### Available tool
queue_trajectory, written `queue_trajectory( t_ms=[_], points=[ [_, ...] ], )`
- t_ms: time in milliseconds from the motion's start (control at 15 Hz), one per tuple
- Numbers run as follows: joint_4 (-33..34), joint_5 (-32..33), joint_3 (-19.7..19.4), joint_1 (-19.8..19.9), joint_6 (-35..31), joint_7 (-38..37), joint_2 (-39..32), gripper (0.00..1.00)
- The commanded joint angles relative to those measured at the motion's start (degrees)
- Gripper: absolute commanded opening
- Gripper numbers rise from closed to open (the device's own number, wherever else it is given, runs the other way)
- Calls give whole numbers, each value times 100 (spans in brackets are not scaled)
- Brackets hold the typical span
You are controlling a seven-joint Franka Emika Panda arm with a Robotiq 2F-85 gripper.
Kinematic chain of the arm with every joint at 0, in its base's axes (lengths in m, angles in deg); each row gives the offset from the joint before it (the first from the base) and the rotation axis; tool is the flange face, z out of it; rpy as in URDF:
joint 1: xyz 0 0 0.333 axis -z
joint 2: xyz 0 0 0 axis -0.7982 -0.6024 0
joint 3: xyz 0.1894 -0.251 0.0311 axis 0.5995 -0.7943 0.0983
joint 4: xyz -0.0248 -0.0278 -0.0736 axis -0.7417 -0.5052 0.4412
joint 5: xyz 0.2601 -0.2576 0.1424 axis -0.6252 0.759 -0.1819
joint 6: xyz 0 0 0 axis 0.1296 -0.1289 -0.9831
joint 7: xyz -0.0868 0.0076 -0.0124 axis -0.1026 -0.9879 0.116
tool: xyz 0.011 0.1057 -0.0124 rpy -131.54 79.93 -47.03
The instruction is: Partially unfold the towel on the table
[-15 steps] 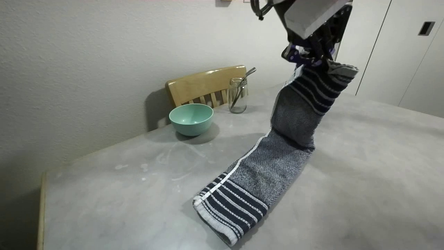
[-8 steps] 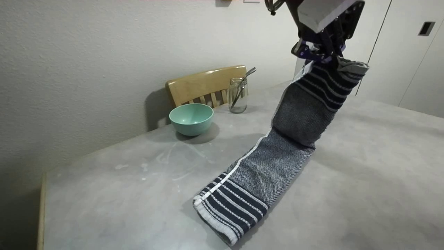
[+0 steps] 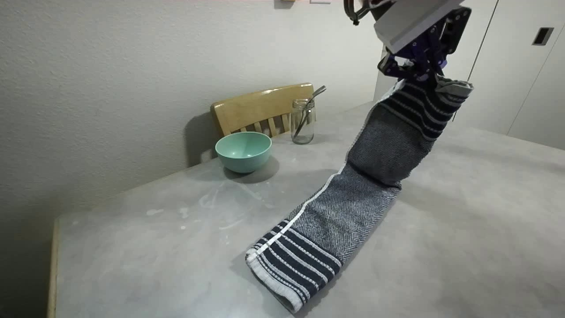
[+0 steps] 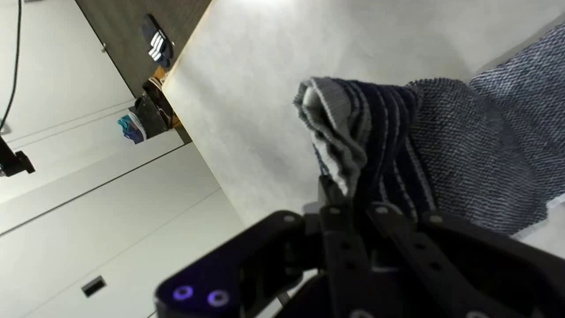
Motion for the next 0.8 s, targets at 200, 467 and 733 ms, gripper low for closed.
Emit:
queue_trajectory(
  t_ms=[200, 467, 733],
  points=[
    [-354, 12, -195, 636, 46, -632, 255, 2],
    [-724, 99, -486, 1136, -141, -570, 525, 2],
    [-330, 15, -359, 1078, 93, -577, 211, 6]
  ],
)
